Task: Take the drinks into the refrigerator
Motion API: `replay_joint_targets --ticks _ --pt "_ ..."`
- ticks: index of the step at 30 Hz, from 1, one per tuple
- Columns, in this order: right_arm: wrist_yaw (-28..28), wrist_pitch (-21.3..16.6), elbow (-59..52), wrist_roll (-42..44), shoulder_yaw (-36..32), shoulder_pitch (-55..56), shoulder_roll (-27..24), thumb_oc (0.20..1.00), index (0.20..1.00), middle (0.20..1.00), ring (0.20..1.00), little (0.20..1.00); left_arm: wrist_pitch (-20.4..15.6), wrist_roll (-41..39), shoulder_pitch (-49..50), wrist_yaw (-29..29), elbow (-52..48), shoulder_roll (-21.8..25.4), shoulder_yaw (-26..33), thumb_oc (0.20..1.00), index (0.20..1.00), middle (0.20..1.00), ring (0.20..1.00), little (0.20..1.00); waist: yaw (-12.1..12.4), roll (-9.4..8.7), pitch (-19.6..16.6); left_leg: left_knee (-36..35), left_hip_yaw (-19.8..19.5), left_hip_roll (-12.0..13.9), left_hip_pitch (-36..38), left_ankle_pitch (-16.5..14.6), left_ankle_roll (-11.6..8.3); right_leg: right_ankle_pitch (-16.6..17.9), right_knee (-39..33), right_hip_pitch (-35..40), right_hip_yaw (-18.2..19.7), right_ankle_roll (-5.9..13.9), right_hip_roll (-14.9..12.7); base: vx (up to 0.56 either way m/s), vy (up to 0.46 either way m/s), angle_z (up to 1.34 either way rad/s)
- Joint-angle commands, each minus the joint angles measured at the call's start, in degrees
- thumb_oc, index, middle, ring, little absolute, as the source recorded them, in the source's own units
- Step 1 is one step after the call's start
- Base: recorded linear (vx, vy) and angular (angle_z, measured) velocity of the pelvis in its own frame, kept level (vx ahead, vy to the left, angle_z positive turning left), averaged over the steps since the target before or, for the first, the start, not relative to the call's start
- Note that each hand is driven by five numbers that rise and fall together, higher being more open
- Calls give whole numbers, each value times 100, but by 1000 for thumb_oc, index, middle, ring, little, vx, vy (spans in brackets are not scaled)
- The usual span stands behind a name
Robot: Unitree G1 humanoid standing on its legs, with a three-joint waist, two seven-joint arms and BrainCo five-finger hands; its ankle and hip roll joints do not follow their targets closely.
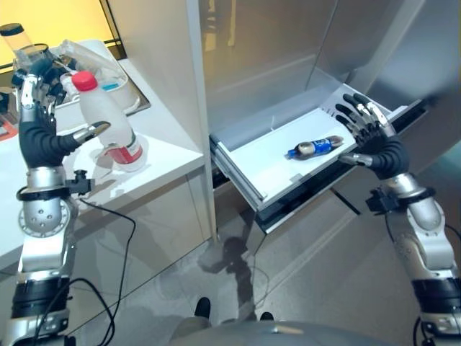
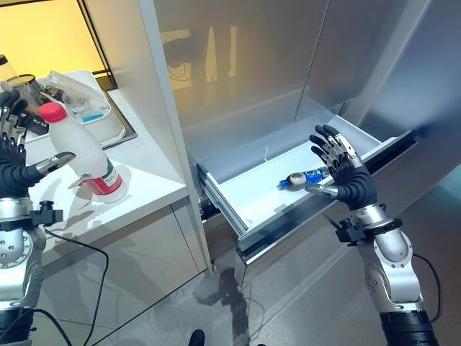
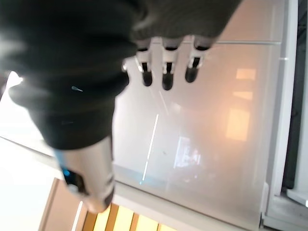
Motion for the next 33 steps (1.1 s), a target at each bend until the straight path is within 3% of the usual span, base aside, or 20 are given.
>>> replay_joint_targets --ticks 1,19,33 --pt "65 -132 -440 216 51 -435 -247 1000 1000 1000 1000 1000 -130 -325 -374 -87 445 244 -15 1000 1000 1000 1000 1000 -141 -37 -277 111 165 -80 389 -861 375 -555 414 46 52 76 -70 -1 3 -7" --pt "258 -114 -647 383 108 -435 -243 1000 1000 1000 1000 1000 -78 -557 -578 75 1062 234 -41 1000 1000 1000 1000 1000 -234 -85 -349 88 259 -69 419 -823 378 -440 329 38 194 89 -64 -7 3 -4" --pt "372 8 -699 528 276 -488 -284 1000 1000 1000 1000 1000 183 -73 -1135 195 1826 638 -504 1000 1000 1000 1000 1000 -320 -94 -402 82 320 -73 479 -838 367 -416 347 46 264 104 -51 -7 4 -3"
